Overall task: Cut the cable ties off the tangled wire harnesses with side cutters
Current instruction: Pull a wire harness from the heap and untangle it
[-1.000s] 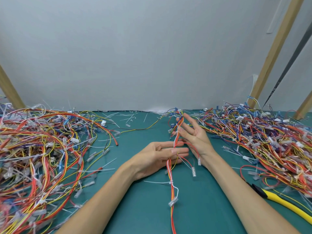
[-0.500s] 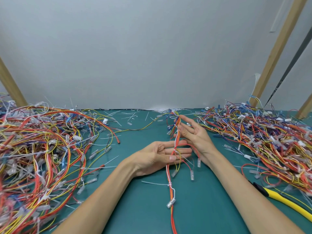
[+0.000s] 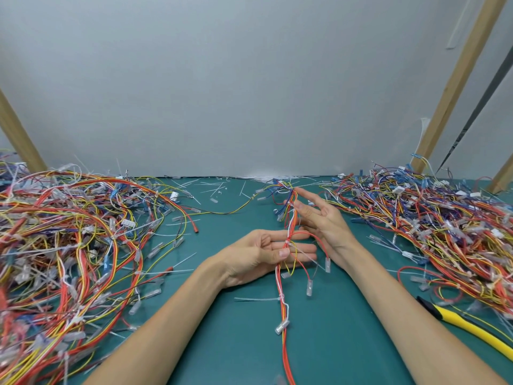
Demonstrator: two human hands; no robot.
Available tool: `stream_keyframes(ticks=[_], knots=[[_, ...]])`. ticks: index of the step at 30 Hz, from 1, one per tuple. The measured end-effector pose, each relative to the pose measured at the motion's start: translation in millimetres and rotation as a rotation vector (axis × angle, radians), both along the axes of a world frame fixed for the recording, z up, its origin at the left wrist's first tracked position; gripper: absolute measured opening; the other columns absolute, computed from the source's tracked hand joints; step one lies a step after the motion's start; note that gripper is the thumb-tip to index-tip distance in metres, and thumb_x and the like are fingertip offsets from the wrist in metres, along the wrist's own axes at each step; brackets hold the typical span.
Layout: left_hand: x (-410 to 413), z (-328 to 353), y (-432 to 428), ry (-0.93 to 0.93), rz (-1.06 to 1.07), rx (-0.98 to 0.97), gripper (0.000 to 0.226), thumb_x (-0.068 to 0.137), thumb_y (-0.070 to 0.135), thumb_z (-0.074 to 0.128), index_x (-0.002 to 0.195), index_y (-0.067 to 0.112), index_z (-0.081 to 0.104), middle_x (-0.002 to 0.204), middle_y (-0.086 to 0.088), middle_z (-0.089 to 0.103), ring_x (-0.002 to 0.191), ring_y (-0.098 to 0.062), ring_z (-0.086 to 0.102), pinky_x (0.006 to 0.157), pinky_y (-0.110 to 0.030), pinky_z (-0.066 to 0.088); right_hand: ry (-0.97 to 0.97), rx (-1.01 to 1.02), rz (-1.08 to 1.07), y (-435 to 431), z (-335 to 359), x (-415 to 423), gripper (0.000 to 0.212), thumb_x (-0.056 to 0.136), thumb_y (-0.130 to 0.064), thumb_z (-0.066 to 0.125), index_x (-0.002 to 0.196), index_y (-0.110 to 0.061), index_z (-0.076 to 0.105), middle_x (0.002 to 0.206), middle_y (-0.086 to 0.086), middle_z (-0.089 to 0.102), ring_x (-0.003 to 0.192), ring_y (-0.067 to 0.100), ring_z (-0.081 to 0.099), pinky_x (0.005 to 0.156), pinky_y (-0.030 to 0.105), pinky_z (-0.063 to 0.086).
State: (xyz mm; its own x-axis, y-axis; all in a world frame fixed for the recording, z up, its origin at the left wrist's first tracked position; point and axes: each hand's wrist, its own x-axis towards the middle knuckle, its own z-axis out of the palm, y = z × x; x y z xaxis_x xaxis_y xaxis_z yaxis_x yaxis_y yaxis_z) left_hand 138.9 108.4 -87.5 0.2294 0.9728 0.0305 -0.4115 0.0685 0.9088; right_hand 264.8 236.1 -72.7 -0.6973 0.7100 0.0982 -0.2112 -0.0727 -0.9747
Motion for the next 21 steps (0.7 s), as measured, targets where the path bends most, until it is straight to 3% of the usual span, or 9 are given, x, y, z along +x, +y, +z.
stream_keyframes(ticks=[8, 11, 13, 17, 19, 21], knots=[[-3, -2, 0, 0.048, 0.038, -0.009, 0.044, 0.092, 0.0, 0.051, 0.135, 0.007, 0.051, 0.134, -0.02, 0.058, 0.118, -0.028, 0.061, 0.112, -0.041, 0.036, 0.019, -0.059, -0.038, -1, 2, -1, 0.049, 0.079, -0.022, 0.071, 0.126, -0.017, 0.059, 0.094, 0.005, 0.071, 0.066, 0.016, 0.067, 0.058, 0.025, 0.055], [-4, -1, 0, 0.056, 0.055, 0.018, 0.039, 0.096, 0.001, 0.05, 0.133, 0.011, 0.054, 0.13, -0.015, 0.063, 0.118, -0.025, 0.062, 0.098, -0.03, 0.049, -0.028, -0.067, -0.081, -2, 3, -2, 0.039, 0.085, -0.021, 0.07, 0.123, -0.019, 0.062, 0.098, 0.006, 0.071, 0.07, 0.017, 0.067, 0.059, 0.027, 0.054], [-3, -1, 0, 0.066, 0.096, 0.031, 0.039, 0.093, 0.006, 0.053, 0.132, 0.011, 0.055, 0.128, -0.013, 0.064, 0.118, -0.025, 0.063, 0.085, -0.022, 0.049, -0.106, -0.04, -0.141, -3, 7, -3, 0.032, 0.086, -0.026, 0.07, 0.117, -0.022, 0.065, 0.099, 0.003, 0.073, 0.071, 0.017, 0.067, 0.061, 0.027, 0.053], [-4, -2, 3, -0.005, 0.223, 0.021, 0.043, 0.086, 0.007, 0.059, 0.128, 0.002, 0.056, 0.123, -0.016, 0.066, 0.111, -0.026, 0.066, 0.093, -0.029, 0.048, -0.302, 0.208, -0.323, -1, 19, 0, 0.019, 0.083, -0.035, 0.073, 0.1, -0.026, 0.069, 0.098, -0.003, 0.073, 0.086, 0.016, 0.068, 0.072, 0.029, 0.05], [-3, -3, 3, -0.044, 0.257, 0.025, 0.039, 0.084, 0.006, 0.059, 0.123, 0.0, 0.059, 0.117, -0.015, 0.069, 0.107, -0.025, 0.069, 0.089, -0.027, 0.053, -0.373, 0.416, -0.404, 0, 29, 4, 0.015, 0.083, -0.031, 0.074, 0.097, -0.025, 0.07, 0.096, -0.005, 0.072, 0.091, 0.014, 0.067, 0.084, 0.033, 0.052], [-3, -5, 4, -0.081, 0.289, 0.035, 0.036, 0.083, 0.006, 0.06, 0.119, -0.002, 0.061, 0.112, -0.015, 0.071, 0.102, -0.024, 0.07, 0.086, -0.026, 0.055, -0.45, 0.618, -0.457, -2, 41, 8, 0.015, 0.082, -0.028, 0.074, 0.095, -0.025, 0.068, 0.095, -0.006, 0.069, 0.087, 0.015, 0.065, 0.084, 0.031, 0.051]])
